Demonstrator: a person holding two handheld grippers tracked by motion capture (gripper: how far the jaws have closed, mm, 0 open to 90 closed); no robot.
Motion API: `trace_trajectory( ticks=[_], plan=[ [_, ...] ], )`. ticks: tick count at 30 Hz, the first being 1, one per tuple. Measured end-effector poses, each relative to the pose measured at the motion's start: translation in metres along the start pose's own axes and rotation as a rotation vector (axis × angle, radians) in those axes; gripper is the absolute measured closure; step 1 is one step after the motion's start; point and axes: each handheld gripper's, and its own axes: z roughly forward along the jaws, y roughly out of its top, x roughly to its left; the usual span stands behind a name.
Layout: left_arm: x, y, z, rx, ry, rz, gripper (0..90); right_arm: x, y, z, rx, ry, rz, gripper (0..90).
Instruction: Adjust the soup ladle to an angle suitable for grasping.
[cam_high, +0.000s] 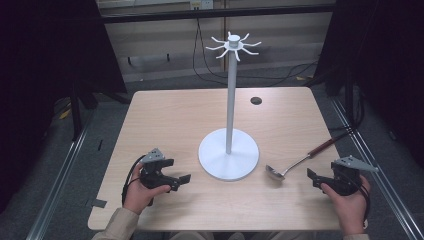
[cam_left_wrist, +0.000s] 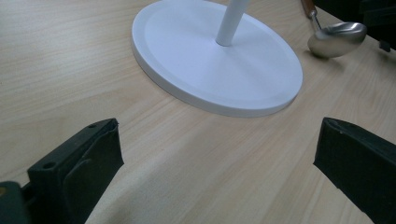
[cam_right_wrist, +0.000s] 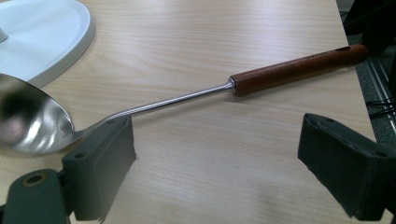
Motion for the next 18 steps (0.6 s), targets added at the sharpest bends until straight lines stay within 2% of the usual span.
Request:
trace_trajectory(
  ticks=[4, 6, 8, 9, 10, 11, 12, 13, 15, 18],
  plan=[
    [0.001, 0.001, 0.0, -0.005, 0.003, -0.006, 0.8, 0.0, -0.001, 0.003, 0.014, -0.015, -0.013, 13.0],
    [0.002, 0.001, 0.0, -0.007, -0.002, -0.007, 0.9, -0.001, 0.0, 0.006, 0.009, -0.043, -0.007, 22.8],
    [0.002, 0.001, 0.001, -0.006, -0.004, -0.01, 0.9, -0.001, 0.001, 0.008, 0.008, -0.05, 0.003, 26.3],
    [0.002, 0.001, 0.001, -0.006, -0.004, -0.009, 1.0, -0.003, 0.004, 0.011, 0.013, -0.061, 0.016, 41.3],
    [0.002, 0.001, 0.001, -0.006, -0.004, -0.009, 1.0, -0.003, 0.005, 0.012, 0.025, -0.09, 0.004, 47.1],
    [0.003, 0.001, 0.001, -0.006, -0.002, -0.005, 1.0, -0.003, 0.005, 0.012, 0.025, -0.09, 0.004, 47.1],
    [0.002, 0.001, 0.001, -0.012, -0.002, -0.01, 1.0, -0.005, 0.006, 0.014, 0.033, -0.103, 0.001, 55.3],
    [0.002, 0.002, 0.001, -0.011, 0.007, -0.014, 1.1, -0.009, 0.007, 0.018, 0.057, -0.139, 0.018, 71.2],
    [0.002, 0.002, 0.001, -0.013, 0.006, -0.009, 1.4, -0.015, 0.009, 0.024, 0.071, -0.153, 0.029, 82.0],
    [0.002, 0.002, 0.0, -0.015, 0.006, -0.01, 1.4, -0.023, 0.012, 0.032, 0.091, -0.175, 0.029, 90.0]
  ],
)
